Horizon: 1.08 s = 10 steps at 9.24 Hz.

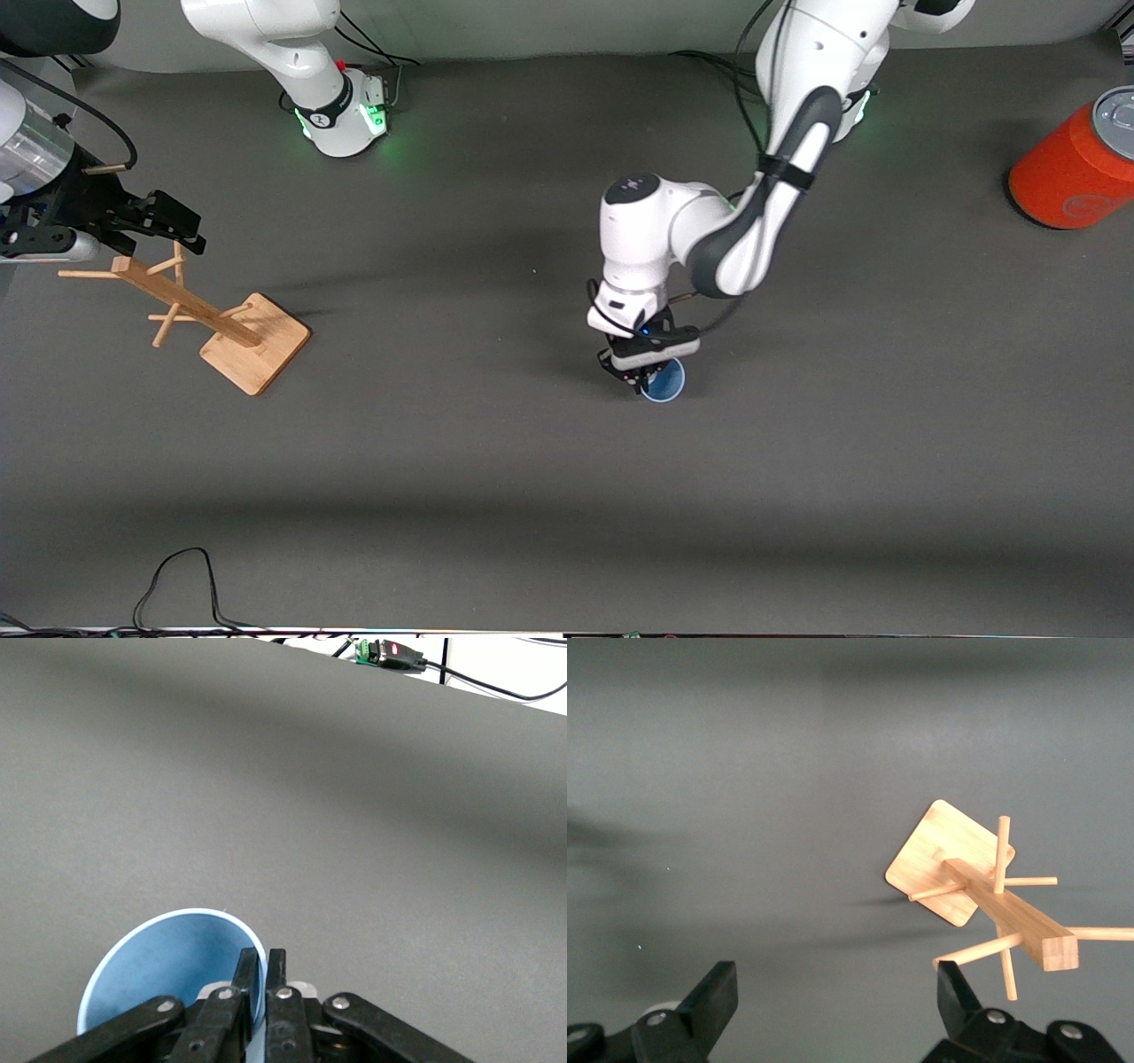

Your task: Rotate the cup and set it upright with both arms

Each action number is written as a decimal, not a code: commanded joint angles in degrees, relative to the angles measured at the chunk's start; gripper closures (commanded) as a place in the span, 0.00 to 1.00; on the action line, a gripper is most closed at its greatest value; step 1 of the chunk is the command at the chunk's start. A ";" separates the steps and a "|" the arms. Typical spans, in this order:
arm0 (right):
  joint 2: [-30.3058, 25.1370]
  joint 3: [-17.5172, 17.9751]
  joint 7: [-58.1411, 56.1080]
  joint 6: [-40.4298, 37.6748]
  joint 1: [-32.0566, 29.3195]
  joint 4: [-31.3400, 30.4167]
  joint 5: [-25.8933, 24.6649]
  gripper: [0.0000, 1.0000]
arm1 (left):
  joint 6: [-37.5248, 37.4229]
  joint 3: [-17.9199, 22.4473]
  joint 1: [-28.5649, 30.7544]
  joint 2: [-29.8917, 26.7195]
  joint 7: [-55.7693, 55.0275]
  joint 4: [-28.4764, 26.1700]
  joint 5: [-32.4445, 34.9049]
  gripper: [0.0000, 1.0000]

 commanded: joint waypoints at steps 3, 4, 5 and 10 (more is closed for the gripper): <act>0.13 -0.86 -2.01 1.11 -0.06 0.92 1.03 0.00 | -3.57 0.79 -4.03 2.53 -12.97 0.33 9.50 0.01; 0.13 -1.30 -2.09 1.56 -0.06 0.84 1.03 0.00 | -3.57 0.71 -3.94 2.27 -12.45 0.33 9.41 0.00; 0.13 -1.39 -2.01 1.47 -0.06 0.84 1.12 0.00 | -3.75 0.44 -3.85 1.92 -11.75 0.33 8.54 0.00; 1.26 -1.39 -2.53 -0.19 -0.06 1.10 1.73 0.00 | -15.57 0.44 -2.10 -3.09 20.62 8.12 -23.57 0.00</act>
